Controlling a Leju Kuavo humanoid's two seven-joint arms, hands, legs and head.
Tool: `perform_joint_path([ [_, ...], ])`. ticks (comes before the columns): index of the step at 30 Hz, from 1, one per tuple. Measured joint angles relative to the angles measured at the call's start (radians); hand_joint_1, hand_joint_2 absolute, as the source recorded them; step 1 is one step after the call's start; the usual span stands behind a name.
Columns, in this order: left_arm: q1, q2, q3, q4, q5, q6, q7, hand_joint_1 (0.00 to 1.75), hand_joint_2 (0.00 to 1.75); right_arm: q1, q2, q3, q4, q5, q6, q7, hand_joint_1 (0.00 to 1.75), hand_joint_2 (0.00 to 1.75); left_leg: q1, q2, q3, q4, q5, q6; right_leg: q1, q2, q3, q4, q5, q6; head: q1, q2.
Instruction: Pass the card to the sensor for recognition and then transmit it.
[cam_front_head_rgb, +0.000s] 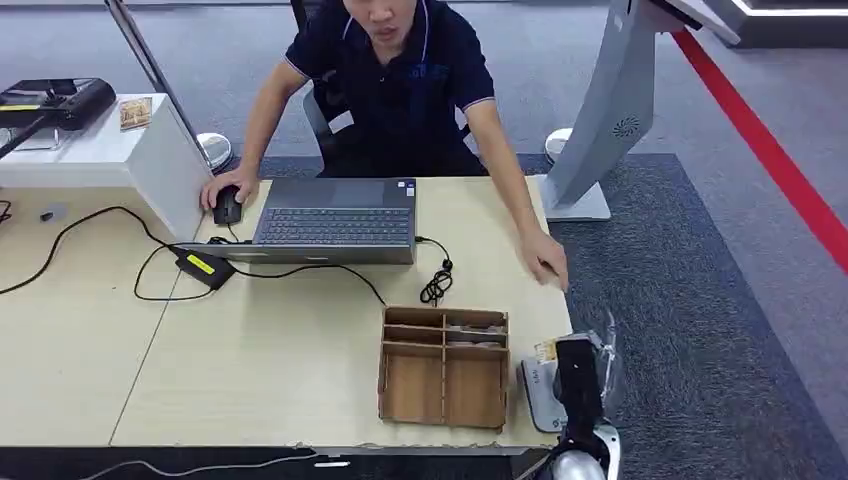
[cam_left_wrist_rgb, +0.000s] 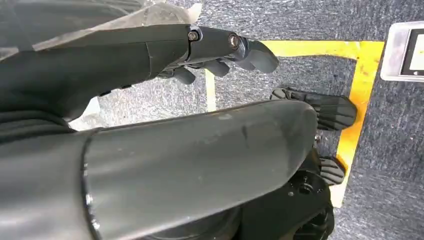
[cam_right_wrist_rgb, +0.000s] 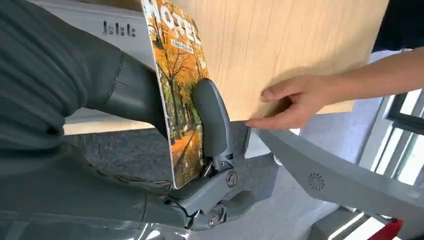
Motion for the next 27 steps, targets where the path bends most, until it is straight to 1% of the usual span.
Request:
perform_joint_path([
  [5, 0.000, -0.001, 0.000, 0.000, 0.006, 0.002, 0.000, 0.00, 0.00, 0.015, -0.004, -0.006, 0.021, 0.038, 0.000, 0.013, 1.75, 1.75, 0.000, 0.000, 0.000, 0.000, 0.000, 0.000, 0.000, 0.000, 0.000, 0.000, 0.000, 0.000, 0.000, 0.000],
  [10, 0.000, -0.002, 0.001, 0.000, 0.010, 0.008, 0.000, 0.00, 0.00, 0.029, -0.010, -0.007, 0.036, 0.101, 0.000, 0.047, 1.75, 1.75, 0.000, 0.000, 0.000, 0.000, 0.000, 0.000, 0.000, 0.000, 0.000, 0.000, 0.000, 0.000, 0.000, 0.000],
  [14, 0.000, -0.004, 0.001, 0.000, 0.011, 0.009, 0.000, 0.00, 0.00, 0.042, -0.017, -0.015, 0.052, 0.123, 0.000, 0.061, 1.75, 1.75, 0.000, 0.000, 0.000, 0.000, 0.000, 0.000, 0.000, 0.000, 0.000, 0.000, 0.000, 0.000, 0.000, 0.000],
  [27, 0.000, -0.006, 0.001, 0.000, 0.011, 0.011, 0.000, 0.00, 0.00, 0.049, -0.023, -0.024, 0.099, 0.148, 0.000, 0.058, 1.75, 1.75, 0.000, 0.000, 0.000, 0.000, 0.000, 0.000, 0.000, 0.000, 0.000, 0.000, 0.000, 0.000, 0.000, 0.000],
])
